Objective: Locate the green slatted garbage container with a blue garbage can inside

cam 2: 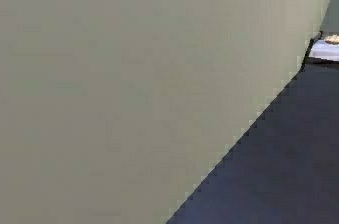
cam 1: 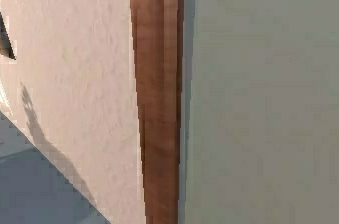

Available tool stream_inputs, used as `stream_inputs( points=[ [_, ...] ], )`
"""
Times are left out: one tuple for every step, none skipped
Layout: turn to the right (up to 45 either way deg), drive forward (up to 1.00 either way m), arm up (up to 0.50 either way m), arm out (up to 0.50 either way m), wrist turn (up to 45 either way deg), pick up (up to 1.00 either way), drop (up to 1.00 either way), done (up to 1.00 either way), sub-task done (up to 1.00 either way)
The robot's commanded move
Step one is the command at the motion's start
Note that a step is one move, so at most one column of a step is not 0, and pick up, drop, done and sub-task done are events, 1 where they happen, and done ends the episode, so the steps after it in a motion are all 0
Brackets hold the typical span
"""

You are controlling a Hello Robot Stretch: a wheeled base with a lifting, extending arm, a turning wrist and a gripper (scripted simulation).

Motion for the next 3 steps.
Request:
stream_inputs(
  points=[
    [-39.0, 0.00, 0.00, 0.00, 0.0, 0.00, 0.00, 0.00, 0.00],
    [0.0, 1.00, 0.00, 0.00, 0.0, 0.00, 0.00, 0.00, 0.00],
    [-3.0, 0.00, 0.00, 0.00, 0.0, 0.00, 0.00, 0.00, 0.00]
  ],
)
